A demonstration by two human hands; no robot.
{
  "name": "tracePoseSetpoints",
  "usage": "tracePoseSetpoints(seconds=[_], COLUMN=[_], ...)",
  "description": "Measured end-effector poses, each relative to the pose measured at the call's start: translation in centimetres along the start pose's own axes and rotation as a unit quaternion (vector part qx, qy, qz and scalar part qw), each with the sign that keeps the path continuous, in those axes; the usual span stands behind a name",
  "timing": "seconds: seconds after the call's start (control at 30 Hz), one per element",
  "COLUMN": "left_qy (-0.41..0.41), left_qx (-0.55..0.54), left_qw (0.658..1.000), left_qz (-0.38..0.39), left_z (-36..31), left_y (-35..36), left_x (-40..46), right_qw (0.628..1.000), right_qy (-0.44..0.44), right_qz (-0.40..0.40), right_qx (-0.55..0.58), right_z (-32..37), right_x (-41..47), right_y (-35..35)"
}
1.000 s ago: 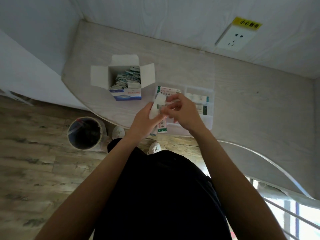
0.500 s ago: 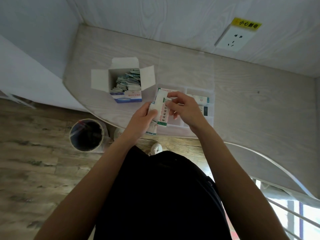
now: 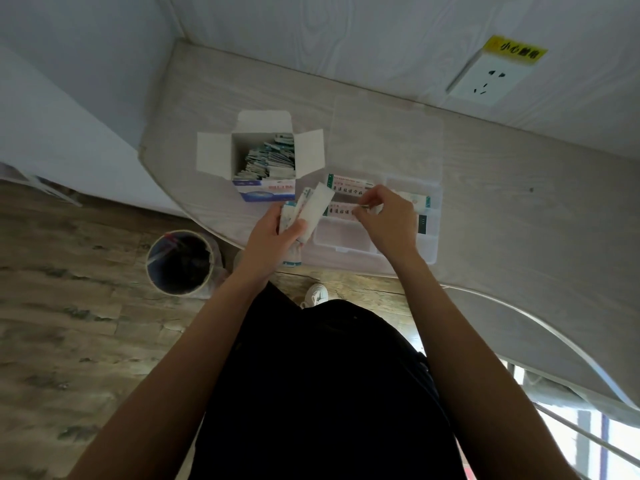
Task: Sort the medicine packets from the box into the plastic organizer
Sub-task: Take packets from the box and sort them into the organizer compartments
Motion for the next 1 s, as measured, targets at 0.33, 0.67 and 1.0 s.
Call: tracePoseSetpoints(seconds=[0.33,0.67,1.0], left_qy=[0.024,-0.010,0.002], left_qx=[-0.012,-0.134,-0.116], left_qw=[0.999,0.991,0.993], left_qz=[0.018,-0.024,-0.003], left_z=[-0.6,-1.5,-2.3], left_y=[0.9,1.1,2.1], left_x=[-0.4,-0.4,-0.8], right_qw=[1.000,0.841,0.951], right_qy=[-0.019,0.178,0.047], right_qz=[-0.001,0.091,0.047], right_qx=[0.025,0.503,0.302], right_z=[0.8,0.7,-0.2], right_x=[-0.1,-1.3,-2.3], right_y=[-0.1,-1.3,-1.1])
Point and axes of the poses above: each hand's wrist, its own x-axis towards the middle knuckle, its own y-axis out of the palm, z = x × y, the point moved 5 cm from there along x, towards the middle knuckle, and after that the axes turned 6 degrees about -z, right-handed, at the moved point
